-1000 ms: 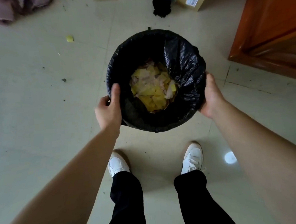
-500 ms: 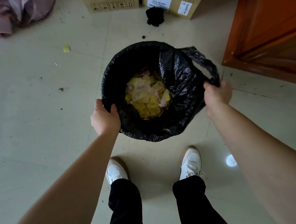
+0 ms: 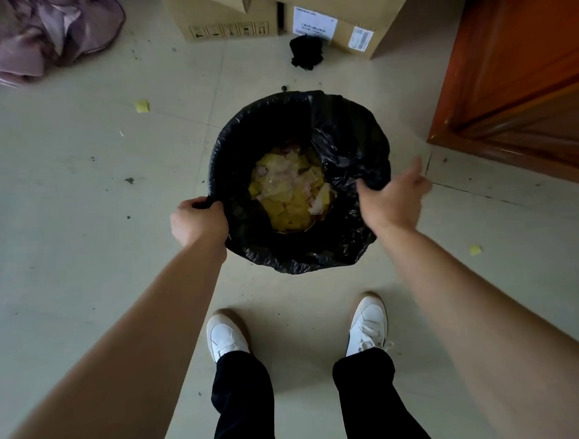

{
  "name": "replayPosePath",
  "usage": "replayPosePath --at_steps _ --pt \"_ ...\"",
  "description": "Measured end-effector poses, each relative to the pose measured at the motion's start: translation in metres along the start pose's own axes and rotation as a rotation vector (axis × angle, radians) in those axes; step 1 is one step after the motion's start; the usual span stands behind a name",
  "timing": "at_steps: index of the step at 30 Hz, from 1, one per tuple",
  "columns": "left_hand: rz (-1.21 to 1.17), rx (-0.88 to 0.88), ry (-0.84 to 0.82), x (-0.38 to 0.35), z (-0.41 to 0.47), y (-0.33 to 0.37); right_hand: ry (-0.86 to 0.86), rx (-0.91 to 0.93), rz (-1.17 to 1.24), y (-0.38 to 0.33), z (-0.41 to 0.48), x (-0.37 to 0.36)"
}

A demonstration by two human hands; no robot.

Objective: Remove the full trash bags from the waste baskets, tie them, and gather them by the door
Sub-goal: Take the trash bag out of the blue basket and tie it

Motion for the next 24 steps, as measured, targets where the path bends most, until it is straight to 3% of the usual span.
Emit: replayPosePath --at_steps 2,4,9,11,14,17,20,24 --pt "-0.051 -0.029 0.019 0.006 -0.007 0.011 -0.233 -0.105 -0.112 0.022 0.003 -0.015" --pt "-0.039 -0.18 0.009 0.0 -0.032 0.035 -0.274 -0.049 -0.121 0.025 0.004 -0.022" --pt "0.262 -0.624 -0.4 -0.069 -0.128 0.068 -0.328 -0.096 -0.097 0.035 -0.017 -0.036" --pt "0.382 -0.713 -0.458 -0.08 -0.142 0.06 -0.34 -0.091 -0.065 0.03 -0.024 -0.034" --pt "0.324 -0.708 -0.384 -0.061 -0.141 0.058 -0.214 -0.057 0.09 0.013 -0.031 -0.013" --pt "0.22 -0.568 -0.187 -0.019 -0.131 0.058 -0.064 0.174 0.053 -0.024 -0.039 0.022" --pt "0.041 -0.459 -0.115 0.027 -0.132 0.066 0.044 0.408 0.099 -0.069 -0.05 0.057" --pt "-0.137 -0.39 -0.042 0.084 -0.135 0.088 0.117 0.483 0.248 -0.11 -0.064 0.105"
Point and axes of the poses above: each hand's wrist, its own z-axis towards the middle knuckle, its own x-axis out of the back of the hand, y = z × x, the point moved 10 cm from there along z, towards the middle knuckle, and after that the axes turned 12 degrees about x, right-handed, at the moved point
